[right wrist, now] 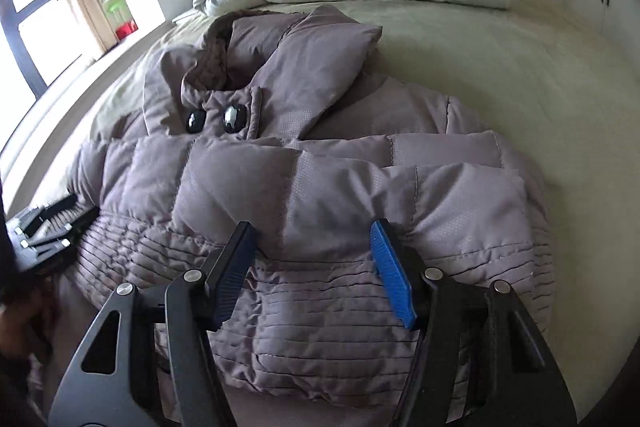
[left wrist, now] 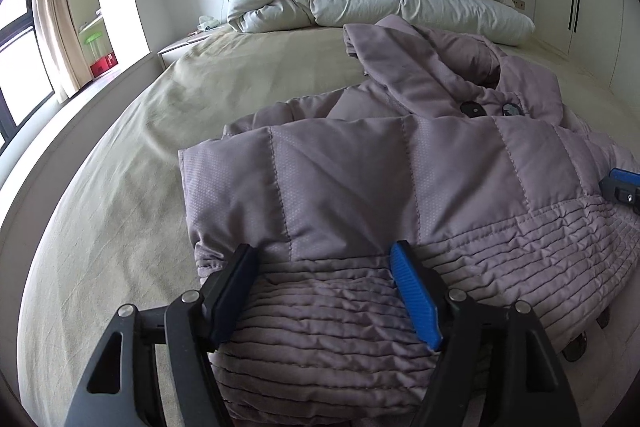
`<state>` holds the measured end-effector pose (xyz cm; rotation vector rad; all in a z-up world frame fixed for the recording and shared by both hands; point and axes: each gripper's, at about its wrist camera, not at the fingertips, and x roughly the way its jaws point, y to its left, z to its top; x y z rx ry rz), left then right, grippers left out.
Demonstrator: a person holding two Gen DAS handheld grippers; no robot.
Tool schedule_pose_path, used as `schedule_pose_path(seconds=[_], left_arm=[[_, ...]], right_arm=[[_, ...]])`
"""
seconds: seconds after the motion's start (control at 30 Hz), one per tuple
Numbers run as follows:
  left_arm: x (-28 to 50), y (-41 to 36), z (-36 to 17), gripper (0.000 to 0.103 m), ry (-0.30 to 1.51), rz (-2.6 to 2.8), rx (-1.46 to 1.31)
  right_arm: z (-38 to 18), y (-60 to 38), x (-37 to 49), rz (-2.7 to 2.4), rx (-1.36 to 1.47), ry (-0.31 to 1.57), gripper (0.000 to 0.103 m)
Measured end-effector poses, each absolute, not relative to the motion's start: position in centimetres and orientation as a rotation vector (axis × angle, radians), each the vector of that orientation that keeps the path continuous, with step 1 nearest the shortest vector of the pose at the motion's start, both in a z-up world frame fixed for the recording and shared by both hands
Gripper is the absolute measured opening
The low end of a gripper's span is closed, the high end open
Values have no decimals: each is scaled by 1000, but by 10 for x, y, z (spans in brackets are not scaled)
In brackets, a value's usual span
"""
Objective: Fold large clothes
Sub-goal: 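Grasp the coat hem with both grippers and fold it up toward the collar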
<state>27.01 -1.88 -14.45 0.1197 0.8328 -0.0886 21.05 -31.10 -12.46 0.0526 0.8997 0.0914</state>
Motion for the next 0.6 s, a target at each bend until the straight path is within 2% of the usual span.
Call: schedule_pose_path(seconds=[0.13,0.3,0.33,0.4,0.43,0.47,0.6], left_arm=[[273,-11,-142,75,845,-121,62],[274,2,-102,75,874,-135,-6],[274,5,-88,77,846,-146,-27],[281,9,-62,94,800,-176,-66],[290,11,-51,98,785,-190,-87],[302,13,-43,101,786,-215,-115],[379,20,-45,102,902,-329,-284]], right_arm=[[-130,-297,207,73,-35,877,61],[-97,-331,207,156,177,878,63],[-87,-339,207,187,219,848,67],[-65,-355,212,218,269,790,87],[-57,-362,219,238,291,768,91],[-50,-369,229,267,319,756,93],[-43,-404,293,321,500,818,93]])
